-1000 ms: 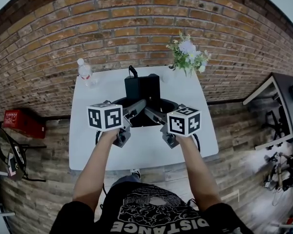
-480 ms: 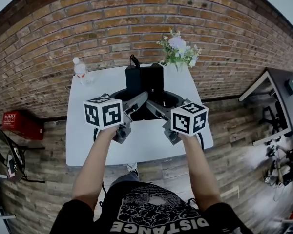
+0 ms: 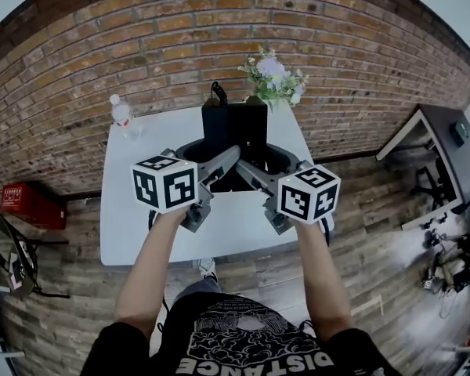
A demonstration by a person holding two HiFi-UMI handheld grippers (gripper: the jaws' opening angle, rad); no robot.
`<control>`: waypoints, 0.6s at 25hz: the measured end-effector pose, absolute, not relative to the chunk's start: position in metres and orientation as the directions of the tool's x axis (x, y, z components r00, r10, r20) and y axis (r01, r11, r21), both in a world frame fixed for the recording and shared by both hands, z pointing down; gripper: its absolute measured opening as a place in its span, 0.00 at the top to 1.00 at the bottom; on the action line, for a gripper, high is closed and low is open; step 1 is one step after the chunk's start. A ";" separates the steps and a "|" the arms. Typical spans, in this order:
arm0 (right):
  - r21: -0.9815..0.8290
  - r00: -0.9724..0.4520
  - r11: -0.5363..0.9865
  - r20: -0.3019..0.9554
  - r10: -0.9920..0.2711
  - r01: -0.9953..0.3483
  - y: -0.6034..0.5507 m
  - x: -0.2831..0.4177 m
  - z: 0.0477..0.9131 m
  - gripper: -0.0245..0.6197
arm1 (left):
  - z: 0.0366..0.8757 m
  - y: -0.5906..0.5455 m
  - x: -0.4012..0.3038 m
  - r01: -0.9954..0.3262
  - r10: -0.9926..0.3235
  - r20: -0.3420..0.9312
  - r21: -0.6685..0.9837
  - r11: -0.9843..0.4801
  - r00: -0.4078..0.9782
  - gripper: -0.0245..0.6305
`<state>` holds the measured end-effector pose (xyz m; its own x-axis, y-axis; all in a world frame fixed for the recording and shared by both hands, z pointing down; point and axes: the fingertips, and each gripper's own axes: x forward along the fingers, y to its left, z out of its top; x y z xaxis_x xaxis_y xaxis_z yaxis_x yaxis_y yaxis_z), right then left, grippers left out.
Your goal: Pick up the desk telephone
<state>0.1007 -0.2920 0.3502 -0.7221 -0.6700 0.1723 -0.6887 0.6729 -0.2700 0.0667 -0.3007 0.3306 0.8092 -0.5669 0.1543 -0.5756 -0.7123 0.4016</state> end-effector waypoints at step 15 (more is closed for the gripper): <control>-0.255 -0.708 0.665 0.157 -0.688 -0.702 -0.273 0.117 0.343 0.54 | 0.323 -0.282 0.084 -0.560 -0.550 0.148 0.384 -0.734 0.822 0.63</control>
